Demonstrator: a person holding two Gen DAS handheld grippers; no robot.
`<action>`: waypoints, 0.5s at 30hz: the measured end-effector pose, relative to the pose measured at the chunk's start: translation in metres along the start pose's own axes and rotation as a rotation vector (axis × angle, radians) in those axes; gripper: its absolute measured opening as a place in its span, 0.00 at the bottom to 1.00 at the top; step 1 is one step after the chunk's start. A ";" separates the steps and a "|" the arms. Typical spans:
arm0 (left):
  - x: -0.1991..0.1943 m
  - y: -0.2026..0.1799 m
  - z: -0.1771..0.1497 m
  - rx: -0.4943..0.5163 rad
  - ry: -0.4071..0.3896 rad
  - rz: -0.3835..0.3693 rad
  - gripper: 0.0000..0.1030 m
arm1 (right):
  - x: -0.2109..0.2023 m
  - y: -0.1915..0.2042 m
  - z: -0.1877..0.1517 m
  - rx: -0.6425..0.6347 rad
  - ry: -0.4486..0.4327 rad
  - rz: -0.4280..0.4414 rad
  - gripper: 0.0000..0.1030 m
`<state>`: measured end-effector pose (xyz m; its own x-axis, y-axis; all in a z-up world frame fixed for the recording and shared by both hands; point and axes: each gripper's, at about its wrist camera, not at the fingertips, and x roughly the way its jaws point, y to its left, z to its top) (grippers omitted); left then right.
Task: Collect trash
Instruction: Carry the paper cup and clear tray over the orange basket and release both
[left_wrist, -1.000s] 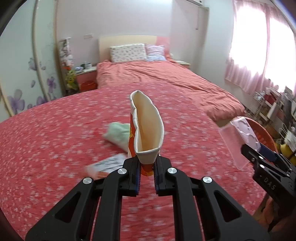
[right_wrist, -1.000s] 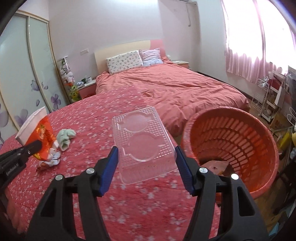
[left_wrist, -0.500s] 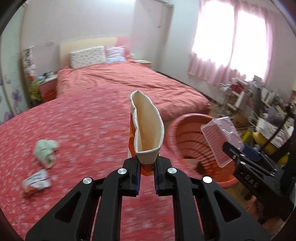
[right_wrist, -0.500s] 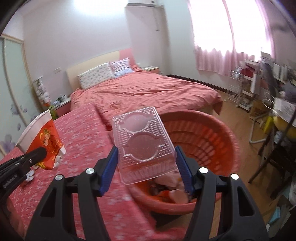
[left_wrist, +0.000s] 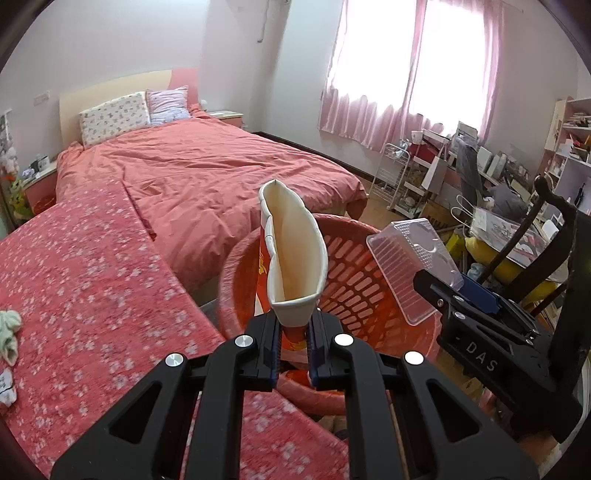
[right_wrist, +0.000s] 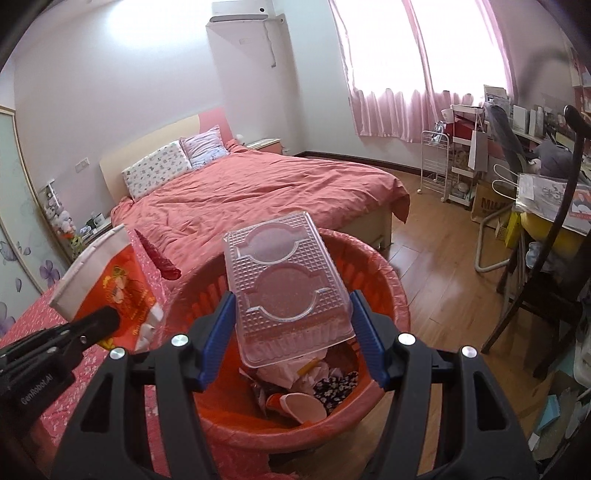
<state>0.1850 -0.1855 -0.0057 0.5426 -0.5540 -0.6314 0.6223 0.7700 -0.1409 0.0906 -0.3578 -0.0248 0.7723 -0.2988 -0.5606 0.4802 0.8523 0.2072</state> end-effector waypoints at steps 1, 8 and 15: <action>0.001 -0.002 0.000 0.003 0.000 -0.007 0.11 | -0.001 0.000 0.000 0.002 -0.003 0.001 0.59; 0.005 -0.006 0.001 0.016 0.003 -0.037 0.11 | -0.002 0.000 0.006 0.013 -0.026 0.012 0.59; 0.019 -0.011 0.001 0.021 0.036 -0.040 0.11 | 0.005 -0.001 0.009 0.025 -0.019 0.026 0.60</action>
<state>0.1887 -0.2044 -0.0153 0.4970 -0.5721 -0.6524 0.6548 0.7406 -0.1506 0.0973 -0.3642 -0.0203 0.7923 -0.2845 -0.5397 0.4695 0.8493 0.2415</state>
